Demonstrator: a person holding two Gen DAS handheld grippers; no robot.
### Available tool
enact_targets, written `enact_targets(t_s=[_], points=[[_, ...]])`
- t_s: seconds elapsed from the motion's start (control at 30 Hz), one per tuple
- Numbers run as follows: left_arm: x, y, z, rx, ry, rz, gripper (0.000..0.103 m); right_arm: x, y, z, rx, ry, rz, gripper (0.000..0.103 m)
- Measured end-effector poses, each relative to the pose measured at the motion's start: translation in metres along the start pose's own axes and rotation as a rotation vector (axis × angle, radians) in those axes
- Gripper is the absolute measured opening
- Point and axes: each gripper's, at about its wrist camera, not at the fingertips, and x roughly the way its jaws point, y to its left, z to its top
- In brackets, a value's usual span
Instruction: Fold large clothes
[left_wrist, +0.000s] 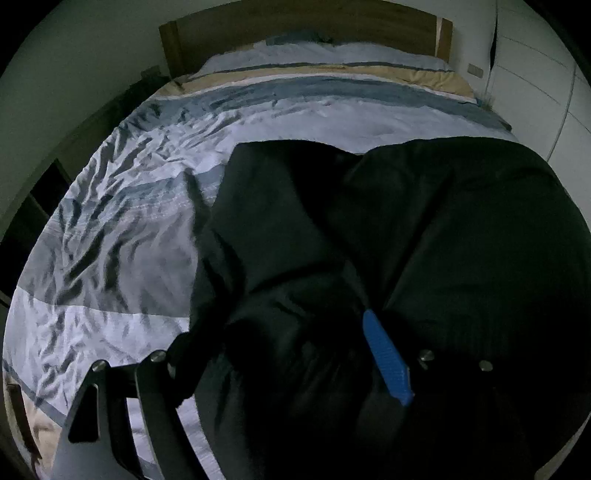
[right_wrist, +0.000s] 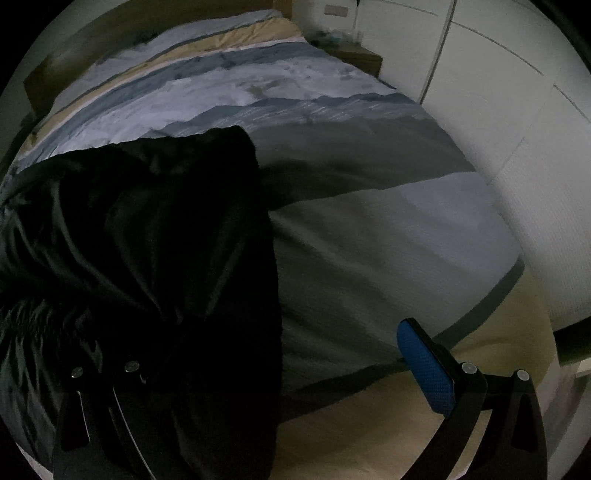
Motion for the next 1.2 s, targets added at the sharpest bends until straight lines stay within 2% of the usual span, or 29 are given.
enact_targets(t_s=[0.37, 0.53, 0.67, 0.83, 0.9, 1.07, 1.2], points=[[-0.02, 0.017, -0.004, 0.002, -0.028, 0.019, 0.078, -0.022, -0.012, -0.006, 0.023, -0.023, -0.004, 0.102], [-0.029, 0.03, -0.004, -0.026, -0.046, -0.017, 0.078, -0.029, -0.018, -0.007, 0.044, -0.031, 0.016, 0.102], [-0.036, 0.06, -0.006, -0.112, -0.047, -0.057, 0.078, -0.037, -0.025, -0.004, 0.069, -0.043, 0.085, 0.102], [-0.035, 0.105, -0.011, -0.215, -0.011, -0.108, 0.078, -0.047, -0.027, 0.003, 0.083, -0.052, 0.21, 0.103], [-0.034, 0.116, -0.012, -0.249, 0.005, -0.161, 0.078, -0.045, -0.024, 0.004, 0.085, -0.037, 0.269, 0.103], [-0.008, 0.137, -0.015, -0.393, 0.096, -0.442, 0.078, -0.023, -0.009, 0.0, 0.069, 0.062, 0.414, 0.103], [0.021, 0.136, -0.019, -0.436, 0.155, -0.541, 0.078, 0.007, 0.001, -0.005, 0.071, 0.141, 0.486, 0.103]])
